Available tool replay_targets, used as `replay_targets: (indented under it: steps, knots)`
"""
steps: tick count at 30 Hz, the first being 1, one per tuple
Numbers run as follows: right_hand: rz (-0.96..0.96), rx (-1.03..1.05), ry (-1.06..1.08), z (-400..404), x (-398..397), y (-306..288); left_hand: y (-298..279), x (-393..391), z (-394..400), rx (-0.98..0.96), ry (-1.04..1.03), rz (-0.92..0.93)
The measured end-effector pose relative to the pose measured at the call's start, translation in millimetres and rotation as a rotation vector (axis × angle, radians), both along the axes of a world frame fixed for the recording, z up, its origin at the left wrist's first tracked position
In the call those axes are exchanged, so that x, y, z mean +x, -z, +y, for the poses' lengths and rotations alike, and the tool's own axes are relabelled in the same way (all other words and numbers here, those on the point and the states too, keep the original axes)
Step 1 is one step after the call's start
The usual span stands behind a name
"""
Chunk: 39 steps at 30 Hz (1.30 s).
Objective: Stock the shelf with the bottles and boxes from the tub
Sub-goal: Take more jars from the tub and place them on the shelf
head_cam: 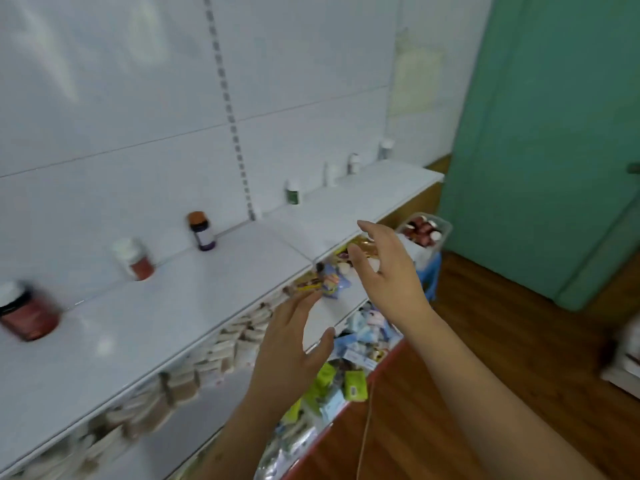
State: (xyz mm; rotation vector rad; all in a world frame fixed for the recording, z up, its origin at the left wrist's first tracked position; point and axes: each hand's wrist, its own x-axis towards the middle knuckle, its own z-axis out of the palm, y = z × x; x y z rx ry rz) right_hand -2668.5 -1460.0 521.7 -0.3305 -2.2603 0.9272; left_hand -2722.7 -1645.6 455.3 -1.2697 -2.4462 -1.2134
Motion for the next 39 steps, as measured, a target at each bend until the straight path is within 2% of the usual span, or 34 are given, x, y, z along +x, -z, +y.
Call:
replay_targets:
  steps: [7,14,24,31,39]
  knots:
    - [-0.067,0.029,0.24,109.3,56.4,9.8,21.7,15.6,126.5,-0.117,0.265,-0.043]
    - [-0.13,0.06,0.383,223.8,60.8,18.5,41.1,-0.9,267.0,-0.108,0.431,-0.151]
    - [-0.221,0.029,0.485,413.5,-3.1,-8.9,23.2,-80.6,456.4,-0.103,0.515,-0.213]
    - [-0.226,-0.049,0.532,509.3,-17.6,14.2,33.8,-107.9,558.7,-0.148,0.568,-0.272]
    - [-0.205,-0.1,0.477,651.0,-50.3,37.0,59.3,-135.0,691.5,-0.202,0.512,-0.216]
